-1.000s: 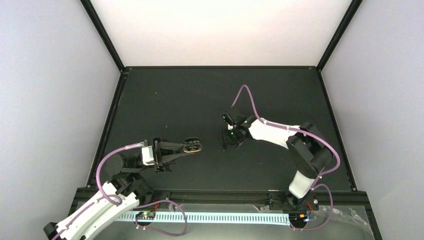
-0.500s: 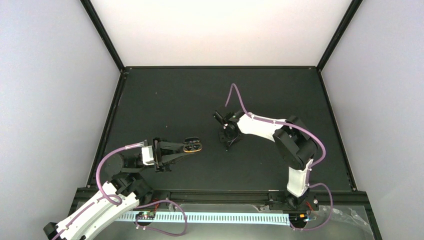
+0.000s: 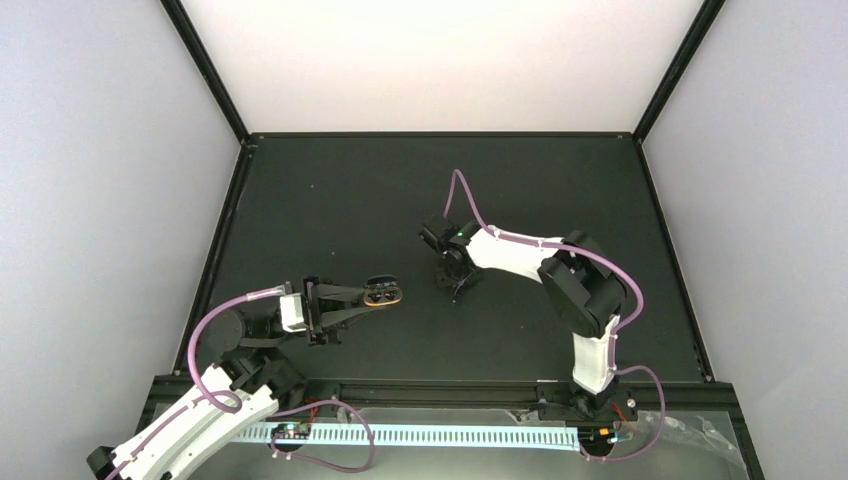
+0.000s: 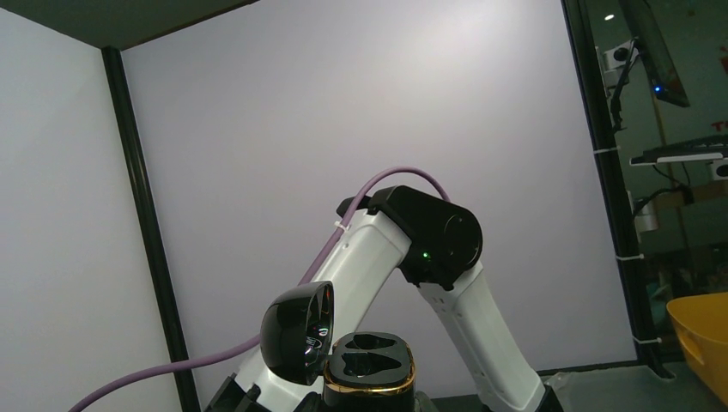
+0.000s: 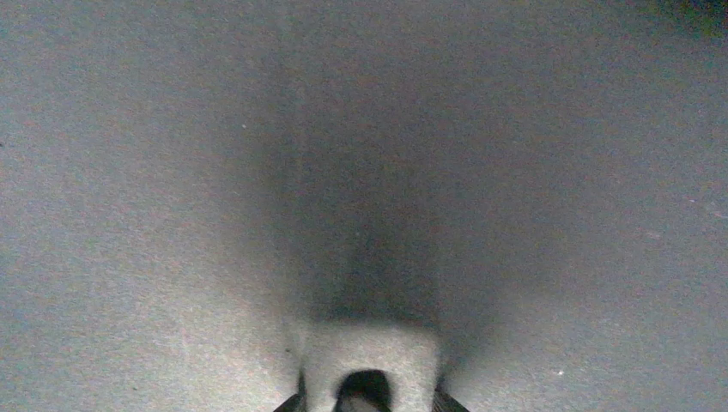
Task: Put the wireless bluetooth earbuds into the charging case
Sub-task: Pick up the earbud from the center of the board.
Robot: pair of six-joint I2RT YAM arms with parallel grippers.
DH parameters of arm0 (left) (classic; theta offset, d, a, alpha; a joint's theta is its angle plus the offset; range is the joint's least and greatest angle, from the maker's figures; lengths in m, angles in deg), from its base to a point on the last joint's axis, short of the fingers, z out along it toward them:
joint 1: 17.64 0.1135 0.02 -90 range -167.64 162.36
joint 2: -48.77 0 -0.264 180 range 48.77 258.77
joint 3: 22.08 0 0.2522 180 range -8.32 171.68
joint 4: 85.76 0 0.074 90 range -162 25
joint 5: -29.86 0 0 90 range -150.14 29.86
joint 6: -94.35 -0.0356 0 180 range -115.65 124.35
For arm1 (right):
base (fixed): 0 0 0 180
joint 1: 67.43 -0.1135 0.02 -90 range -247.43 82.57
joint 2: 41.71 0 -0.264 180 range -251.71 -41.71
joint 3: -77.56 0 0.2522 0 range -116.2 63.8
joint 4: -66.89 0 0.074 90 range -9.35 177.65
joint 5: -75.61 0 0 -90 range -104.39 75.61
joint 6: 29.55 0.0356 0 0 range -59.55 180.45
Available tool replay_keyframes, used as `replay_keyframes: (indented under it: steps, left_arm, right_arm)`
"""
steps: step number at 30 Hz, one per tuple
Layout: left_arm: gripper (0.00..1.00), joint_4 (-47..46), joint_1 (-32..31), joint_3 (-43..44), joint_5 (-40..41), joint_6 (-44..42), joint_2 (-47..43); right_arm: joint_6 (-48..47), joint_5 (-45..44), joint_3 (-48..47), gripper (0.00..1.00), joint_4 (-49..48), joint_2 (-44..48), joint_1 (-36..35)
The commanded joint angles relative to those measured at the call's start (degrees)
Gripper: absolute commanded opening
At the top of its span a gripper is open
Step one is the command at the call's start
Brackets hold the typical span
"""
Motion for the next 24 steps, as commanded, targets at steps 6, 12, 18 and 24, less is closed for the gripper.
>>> replay_keyframes:
  steps: [6,12,18,24]
  left_arm:
    - [0.02,-1.94,-0.39,1.35,-0.61,1.47,-0.64]
    - [0.02,-1.89,-0.39,1.35,-0.66,1.45,-1.01]
    - [0.02,-1.84,-0.39,1.35,-0.64,1.37,-0.93]
    - [0.02,-1.88,-0.41,1.35,-0.63,1.46,-0.55]
  right_arm:
    - [-1.40,-1.74,0.10,0.31,2.35,0.53,-1.29]
    - [-4.49,-1.41,-1.89,0.24,2.28,-0.87,-2.10]
    - [-11.13,-1.17,-3.68,0.17,2.92,-1.25,-2.60]
    - [-15.79,-1.60,-4.53,0.14,3.81,-0.99,-2.56]
